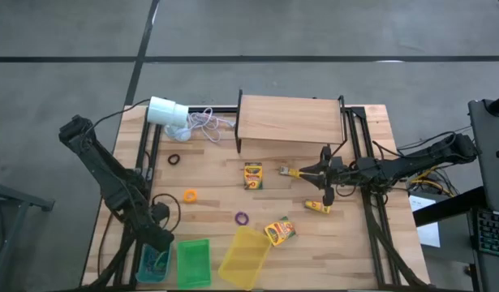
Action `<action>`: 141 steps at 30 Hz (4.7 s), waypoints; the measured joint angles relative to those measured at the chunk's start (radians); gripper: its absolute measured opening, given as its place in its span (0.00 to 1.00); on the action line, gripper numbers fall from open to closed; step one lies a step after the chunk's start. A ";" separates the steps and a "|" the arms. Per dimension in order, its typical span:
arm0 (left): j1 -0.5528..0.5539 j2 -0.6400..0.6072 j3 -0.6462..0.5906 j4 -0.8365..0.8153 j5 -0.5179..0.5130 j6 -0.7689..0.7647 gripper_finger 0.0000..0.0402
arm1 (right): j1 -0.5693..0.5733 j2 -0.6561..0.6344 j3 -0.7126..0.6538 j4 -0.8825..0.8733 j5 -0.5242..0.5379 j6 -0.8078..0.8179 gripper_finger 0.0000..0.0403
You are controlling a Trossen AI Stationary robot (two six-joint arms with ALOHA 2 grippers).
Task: Pick & Place Office Desk Supplies
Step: Put the crayon box into the yellow bin
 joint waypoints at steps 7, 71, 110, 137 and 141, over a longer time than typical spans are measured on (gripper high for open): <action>0.079 -0.011 -0.001 -0.050 -0.017 0.154 0.27 | 0.000 0.000 0.000 0.000 0.000 0.000 0.21; 0.745 -0.619 -0.483 0.642 -0.185 1.893 0.27 | 0.000 0.000 0.000 0.000 0.000 0.000 0.19; 0.745 -0.984 -0.630 0.505 -0.253 1.837 0.27 | 0.000 0.000 0.000 0.000 0.000 0.000 0.17; 0.746 -0.983 -0.656 0.471 -0.439 1.858 0.27 | 0.000 0.000 0.000 0.000 0.000 0.000 0.18; 0.746 -0.983 -0.675 0.617 -0.422 1.894 0.27 | 0.000 0.000 0.000 0.000 0.000 0.000 0.17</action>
